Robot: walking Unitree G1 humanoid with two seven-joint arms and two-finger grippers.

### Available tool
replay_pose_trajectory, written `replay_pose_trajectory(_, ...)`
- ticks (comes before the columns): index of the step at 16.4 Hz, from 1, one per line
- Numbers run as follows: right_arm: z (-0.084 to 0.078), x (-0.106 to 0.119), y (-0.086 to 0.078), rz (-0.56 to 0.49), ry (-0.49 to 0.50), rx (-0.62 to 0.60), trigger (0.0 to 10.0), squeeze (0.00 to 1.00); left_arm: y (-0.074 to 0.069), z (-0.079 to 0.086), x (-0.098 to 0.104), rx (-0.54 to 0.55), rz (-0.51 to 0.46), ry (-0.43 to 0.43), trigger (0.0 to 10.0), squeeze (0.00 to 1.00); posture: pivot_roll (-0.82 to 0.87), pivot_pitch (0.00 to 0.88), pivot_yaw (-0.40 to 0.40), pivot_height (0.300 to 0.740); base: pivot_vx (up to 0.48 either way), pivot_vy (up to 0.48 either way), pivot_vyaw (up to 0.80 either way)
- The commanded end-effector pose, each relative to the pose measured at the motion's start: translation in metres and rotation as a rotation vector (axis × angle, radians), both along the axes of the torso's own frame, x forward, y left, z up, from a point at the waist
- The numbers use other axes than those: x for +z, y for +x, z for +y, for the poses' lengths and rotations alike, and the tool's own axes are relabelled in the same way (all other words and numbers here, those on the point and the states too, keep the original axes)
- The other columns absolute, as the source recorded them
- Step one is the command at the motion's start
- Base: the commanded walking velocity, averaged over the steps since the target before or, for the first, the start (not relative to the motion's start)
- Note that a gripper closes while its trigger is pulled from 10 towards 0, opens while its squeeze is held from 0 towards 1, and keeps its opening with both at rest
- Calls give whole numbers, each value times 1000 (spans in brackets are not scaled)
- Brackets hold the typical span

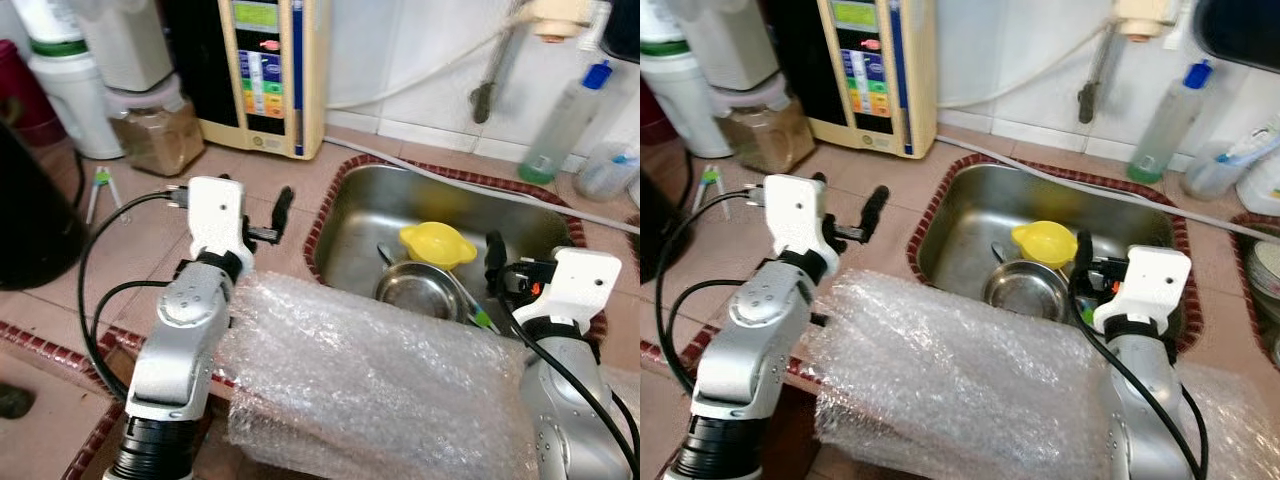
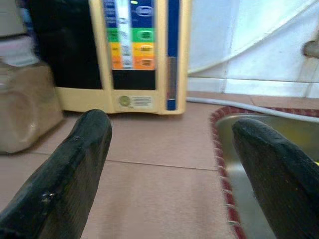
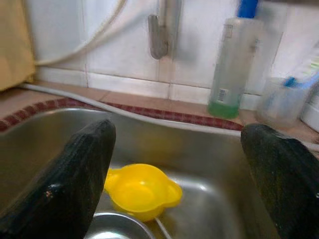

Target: Kitchen organization

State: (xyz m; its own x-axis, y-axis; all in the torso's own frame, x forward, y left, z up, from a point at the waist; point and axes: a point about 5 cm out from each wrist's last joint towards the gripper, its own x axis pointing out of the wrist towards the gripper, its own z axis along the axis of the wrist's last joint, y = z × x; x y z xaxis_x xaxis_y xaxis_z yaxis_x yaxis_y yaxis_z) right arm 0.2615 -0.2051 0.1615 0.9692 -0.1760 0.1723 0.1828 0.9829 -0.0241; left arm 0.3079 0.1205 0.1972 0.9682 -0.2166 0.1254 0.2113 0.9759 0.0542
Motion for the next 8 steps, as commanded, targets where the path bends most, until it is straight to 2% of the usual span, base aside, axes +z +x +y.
replay_pose_trajectory(1, 1, 6, 1, -24, -9, -1, 10000, 0, 0, 2, -1, 2, 7, -4, 10000, 0, -1, 40, 25, 740, 0, 0, 0)
replay_pose_trajectory(8, 6, 4, 0, -20, -2, 22, 10000, 0, 0, 3, -8, 31, 34, 16, 10000, 0, 1, 51, 23, 740, 0, 0, 0)
